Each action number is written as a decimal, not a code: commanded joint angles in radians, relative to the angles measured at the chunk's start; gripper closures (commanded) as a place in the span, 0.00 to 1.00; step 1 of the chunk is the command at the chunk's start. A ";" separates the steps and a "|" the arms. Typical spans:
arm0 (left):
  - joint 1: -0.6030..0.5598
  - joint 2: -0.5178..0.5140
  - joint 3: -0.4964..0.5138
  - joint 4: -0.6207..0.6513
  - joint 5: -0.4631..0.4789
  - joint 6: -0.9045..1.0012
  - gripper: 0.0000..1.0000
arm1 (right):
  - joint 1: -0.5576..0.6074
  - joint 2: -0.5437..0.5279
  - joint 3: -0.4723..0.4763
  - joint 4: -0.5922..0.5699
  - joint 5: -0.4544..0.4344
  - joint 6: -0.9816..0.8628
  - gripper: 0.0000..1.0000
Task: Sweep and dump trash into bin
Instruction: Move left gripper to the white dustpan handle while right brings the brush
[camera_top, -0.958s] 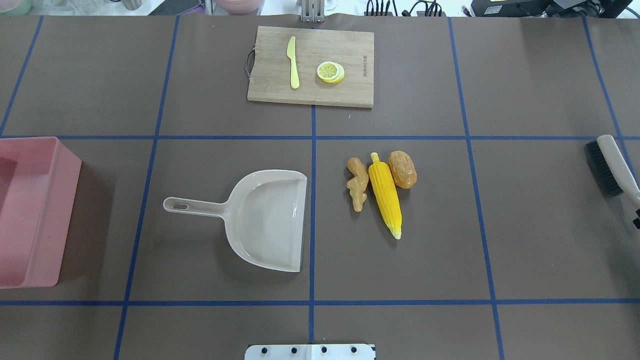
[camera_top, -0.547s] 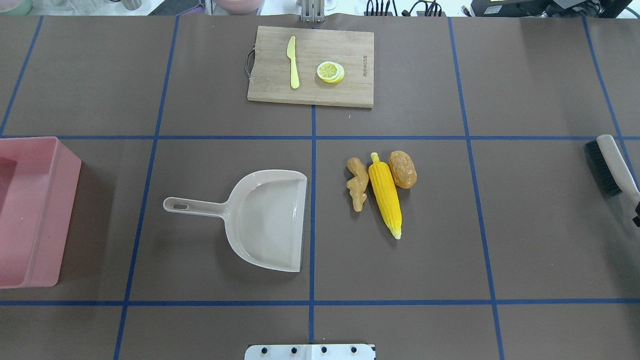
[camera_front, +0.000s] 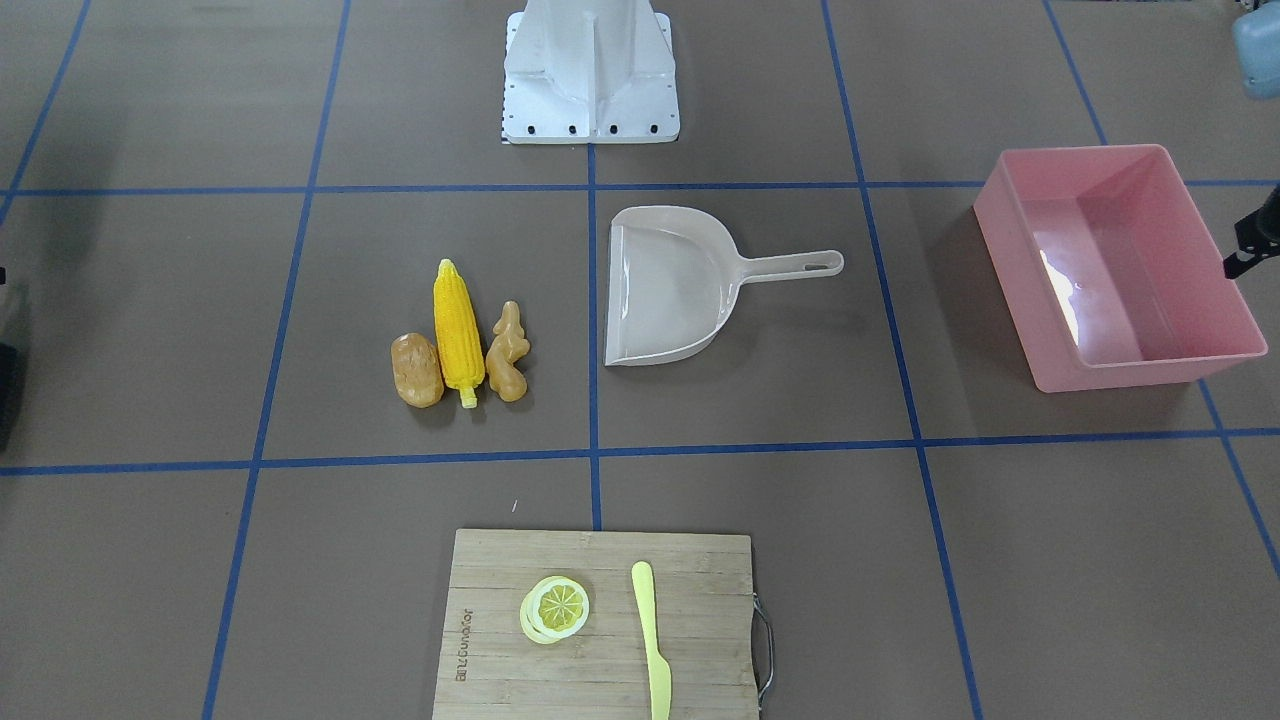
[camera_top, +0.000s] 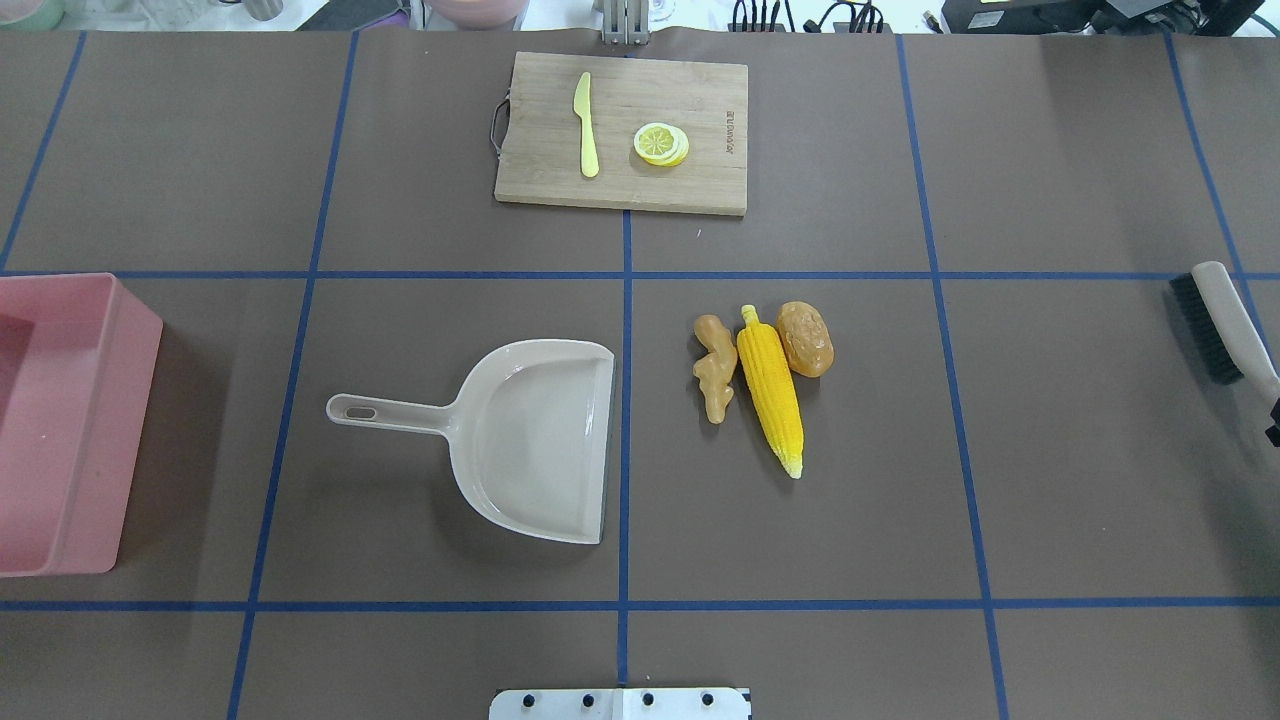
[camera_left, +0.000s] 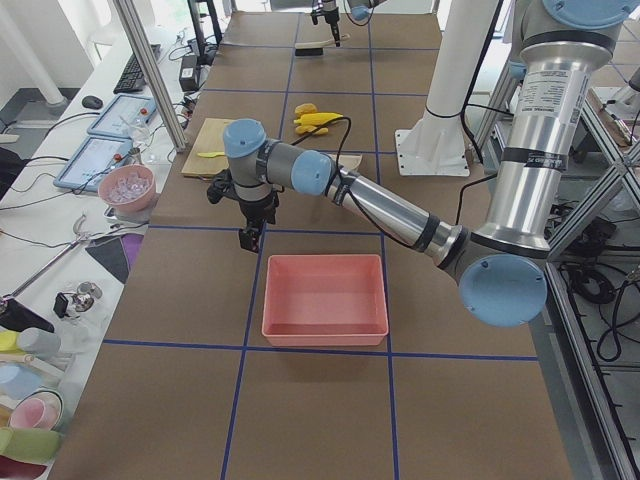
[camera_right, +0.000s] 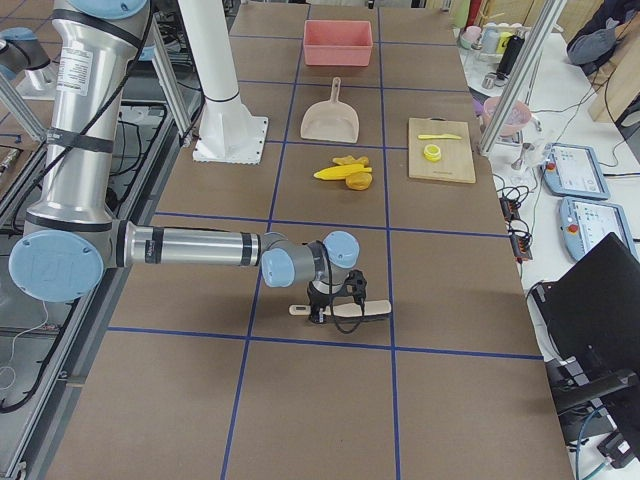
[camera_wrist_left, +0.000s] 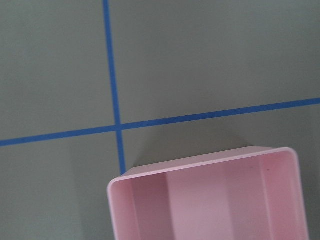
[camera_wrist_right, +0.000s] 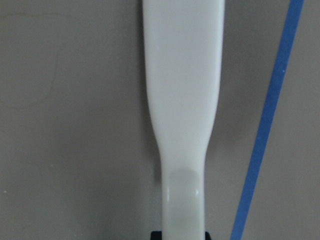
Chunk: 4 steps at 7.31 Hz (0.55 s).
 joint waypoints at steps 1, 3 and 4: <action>0.173 -0.066 -0.063 0.019 0.124 0.006 0.01 | 0.033 0.027 0.026 0.007 -0.003 -0.004 1.00; 0.344 -0.119 -0.117 0.014 0.234 0.013 0.01 | 0.050 0.034 0.069 0.007 0.003 0.014 1.00; 0.410 -0.126 -0.134 0.013 0.234 0.084 0.01 | 0.066 0.022 0.090 0.005 0.001 0.019 1.00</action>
